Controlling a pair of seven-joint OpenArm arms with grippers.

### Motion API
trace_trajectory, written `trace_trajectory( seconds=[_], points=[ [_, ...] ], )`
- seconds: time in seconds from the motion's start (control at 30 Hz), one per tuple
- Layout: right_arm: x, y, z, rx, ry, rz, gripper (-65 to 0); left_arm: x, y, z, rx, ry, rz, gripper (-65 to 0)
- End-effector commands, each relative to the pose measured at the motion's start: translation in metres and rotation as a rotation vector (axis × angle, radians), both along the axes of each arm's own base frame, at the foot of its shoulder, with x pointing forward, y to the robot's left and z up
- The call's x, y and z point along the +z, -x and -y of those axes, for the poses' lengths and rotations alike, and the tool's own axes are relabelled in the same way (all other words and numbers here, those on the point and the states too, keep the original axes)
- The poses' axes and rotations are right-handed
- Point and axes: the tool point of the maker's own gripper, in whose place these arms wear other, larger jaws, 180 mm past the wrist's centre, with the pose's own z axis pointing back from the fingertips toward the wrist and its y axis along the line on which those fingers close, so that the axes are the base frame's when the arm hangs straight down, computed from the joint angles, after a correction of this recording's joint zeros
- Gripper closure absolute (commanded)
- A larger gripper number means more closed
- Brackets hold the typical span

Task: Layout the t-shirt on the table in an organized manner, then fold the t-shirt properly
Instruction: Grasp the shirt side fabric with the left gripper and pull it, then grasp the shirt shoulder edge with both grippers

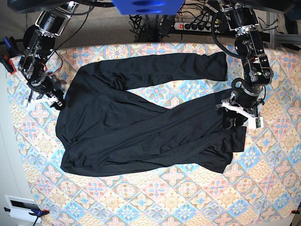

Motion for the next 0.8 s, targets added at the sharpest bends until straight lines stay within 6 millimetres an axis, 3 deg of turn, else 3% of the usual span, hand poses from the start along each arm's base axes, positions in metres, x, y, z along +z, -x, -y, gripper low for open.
trace_trajectory(
  seconds=[0.0, 0.2, 0.3, 0.43, 0.53, 0.63, 0.77],
  points=[
    [0.016, -0.009, 0.007, 0.002, 0.026, 0.050, -27.1, 0.014, -0.006, 0.002, -0.009, 0.005, 0.049, -28.4],
    [0.013, -0.006, 0.002, 0.023, 0.015, 0.025, -27.1, 0.003, 0.009, 0.027, -0.104, -0.017, -0.008, -28.0],
    [0.011, -0.010, -0.010, 0.060, 0.016, 0.023, -27.1, 0.003, 0.014, 0.042, -0.186, -0.049, -0.056, -27.0],
    [0.007, -0.013, -0.027, 0.110, 0.013, 0.015, -27.1, 0.016, 0.004, 0.057, -0.227, -0.050, -0.019, -21.3],
    [0.020, -0.032, -0.029, 0.114, 0.012, 0.057, -27.1, 0.023, -0.006, 0.067, -0.248, -0.053, 0.005, -18.4],
    [0.035, -0.050, -0.032, 0.123, 0.012, 0.101, -27.1, 0.012, -0.010, 0.076, -0.272, -0.049, -0.028, -16.6],
    [0.038, -0.064, -0.064, 0.220, 0.015, 0.108, -27.1, -0.017, -0.007, 0.084, -0.303, -0.074, -0.110, -11.7]
  ],
)
